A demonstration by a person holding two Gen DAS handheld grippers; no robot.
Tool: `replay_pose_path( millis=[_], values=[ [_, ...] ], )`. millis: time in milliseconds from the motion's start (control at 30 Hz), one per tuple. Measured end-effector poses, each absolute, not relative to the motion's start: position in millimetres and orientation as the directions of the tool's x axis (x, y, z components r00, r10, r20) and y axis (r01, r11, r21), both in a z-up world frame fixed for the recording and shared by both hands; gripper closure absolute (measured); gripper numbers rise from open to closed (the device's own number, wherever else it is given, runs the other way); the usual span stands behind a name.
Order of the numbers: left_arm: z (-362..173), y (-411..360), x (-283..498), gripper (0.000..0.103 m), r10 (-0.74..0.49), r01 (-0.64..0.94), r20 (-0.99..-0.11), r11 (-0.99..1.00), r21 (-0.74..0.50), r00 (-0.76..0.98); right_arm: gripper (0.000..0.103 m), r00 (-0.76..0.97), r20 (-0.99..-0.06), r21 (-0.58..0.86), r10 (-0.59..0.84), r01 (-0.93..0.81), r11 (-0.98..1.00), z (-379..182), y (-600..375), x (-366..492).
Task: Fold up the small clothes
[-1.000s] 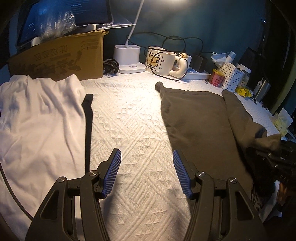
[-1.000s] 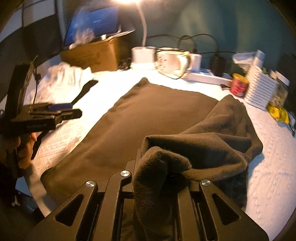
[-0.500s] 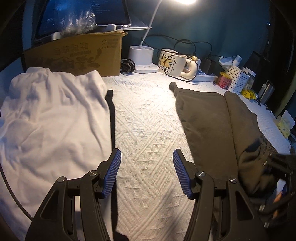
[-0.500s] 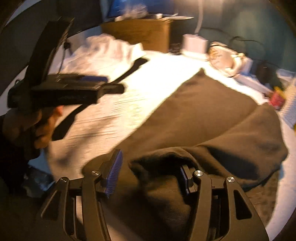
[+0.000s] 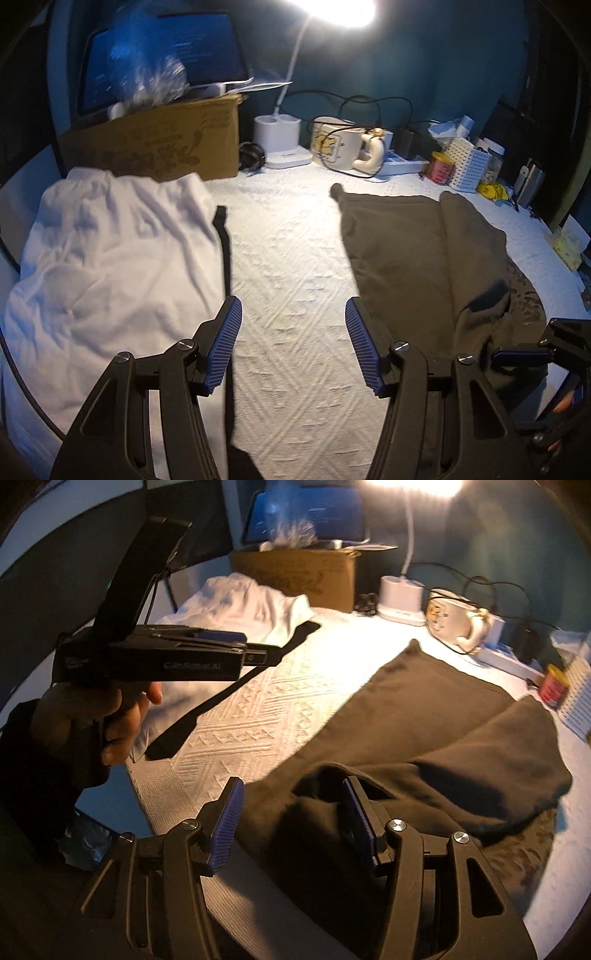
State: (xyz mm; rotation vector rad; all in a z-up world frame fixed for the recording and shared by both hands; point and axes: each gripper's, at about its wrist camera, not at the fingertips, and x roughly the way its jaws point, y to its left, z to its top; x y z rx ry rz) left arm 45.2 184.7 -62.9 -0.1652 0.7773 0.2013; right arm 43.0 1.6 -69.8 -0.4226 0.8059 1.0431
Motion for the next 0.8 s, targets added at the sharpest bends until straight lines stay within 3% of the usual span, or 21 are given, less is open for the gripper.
replay_pose_path(
  millis=[333, 800],
  values=[
    [-50, 117, 81, 0.045, 0.073, -0.117, -0.72, 0.993, -0.011, 0.69, 0.045, 0.391, -0.691, 0.092, 0.608, -0.786, 0.611, -45, -79, 77],
    [-51, 5, 148, 0.045, 0.009, 0.118, -0.772, 0.987, 0.108, 0.635, 0.045, 0.521, -0.679, 0.177, 0.517, -0.567, 0.805, -64, -201, 144]
  ],
)
